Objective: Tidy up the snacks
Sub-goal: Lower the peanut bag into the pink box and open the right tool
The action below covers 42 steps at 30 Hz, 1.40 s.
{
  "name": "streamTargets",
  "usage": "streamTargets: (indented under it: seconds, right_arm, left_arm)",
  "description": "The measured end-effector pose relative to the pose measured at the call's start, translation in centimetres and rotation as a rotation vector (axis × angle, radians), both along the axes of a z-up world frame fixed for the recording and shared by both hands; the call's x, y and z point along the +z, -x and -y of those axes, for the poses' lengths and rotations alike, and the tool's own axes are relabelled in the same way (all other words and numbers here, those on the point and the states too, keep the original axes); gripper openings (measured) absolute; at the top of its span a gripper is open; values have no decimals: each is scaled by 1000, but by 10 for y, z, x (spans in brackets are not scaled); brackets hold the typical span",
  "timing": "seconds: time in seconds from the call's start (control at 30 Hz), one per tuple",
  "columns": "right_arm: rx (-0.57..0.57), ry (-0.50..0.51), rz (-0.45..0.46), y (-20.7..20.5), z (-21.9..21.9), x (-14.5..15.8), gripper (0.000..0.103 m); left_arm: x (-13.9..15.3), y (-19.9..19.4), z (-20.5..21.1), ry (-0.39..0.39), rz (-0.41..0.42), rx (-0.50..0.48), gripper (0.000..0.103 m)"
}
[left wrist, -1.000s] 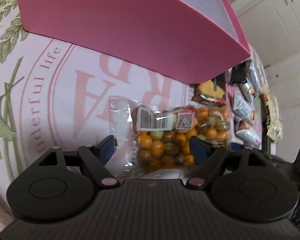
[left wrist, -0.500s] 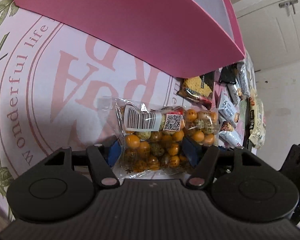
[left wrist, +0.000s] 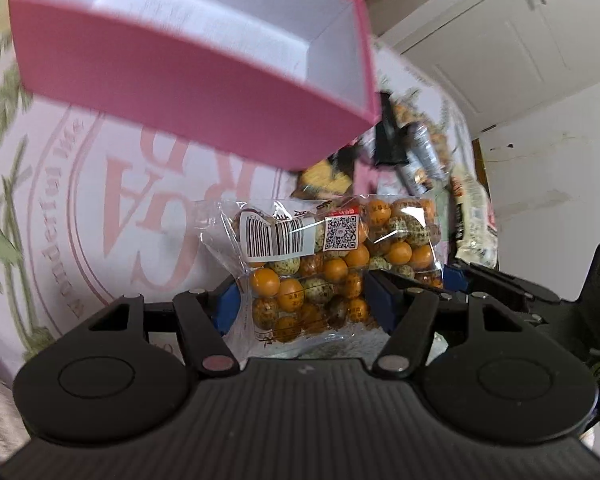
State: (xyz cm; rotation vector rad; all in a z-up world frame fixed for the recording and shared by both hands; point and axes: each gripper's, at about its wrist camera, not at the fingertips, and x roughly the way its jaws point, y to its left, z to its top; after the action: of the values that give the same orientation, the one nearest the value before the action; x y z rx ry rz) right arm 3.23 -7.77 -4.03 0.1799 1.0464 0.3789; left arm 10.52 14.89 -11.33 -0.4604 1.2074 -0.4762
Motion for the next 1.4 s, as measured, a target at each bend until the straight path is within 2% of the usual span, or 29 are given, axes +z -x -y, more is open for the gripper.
streamTargets:
  seconds: [0.1,0.2,0.4,0.53,0.67,0.83,0.97,1.07,1.17,1.4]
  right_arm:
    - [37,14,20,-1,-9,20,61]
    - [63,26,72,-1,-19,36,61]
    - [81,25,110,-25,-30,56,61]
    - [104,60,157,-42,-42,69,62]
    - [108,81,191,-63,-52,71,64]
    - [81,66,192,-101,-59,60,65]
    - [87,92,169,-133,-73,41,67]
    - [89,101,131,-155,-79,24,67]
    - [94,119,95,-171,-84,10,67]
    - [118,257,67,-186,-97,-7,69]
  left_arm:
    - [29,2,-5,-20,83,15,64]
    - [53,-2,-9,-58,176,10,64]
    - [79,-19,-15,-108,254,4,64]
    - [93,-37,-15,-151,305,-5,64]
    - [98,-58,-13,-199,352,-9,64]
    - [92,-95,-12,-270,400,-9,64]
    - [74,-130,-11,-333,397,-15,64]
    - [56,-149,-14,-344,371,-12,64]
    - [37,-166,-18,-322,325,9,64]
    - [14,-180,-7,-355,286,2,64]
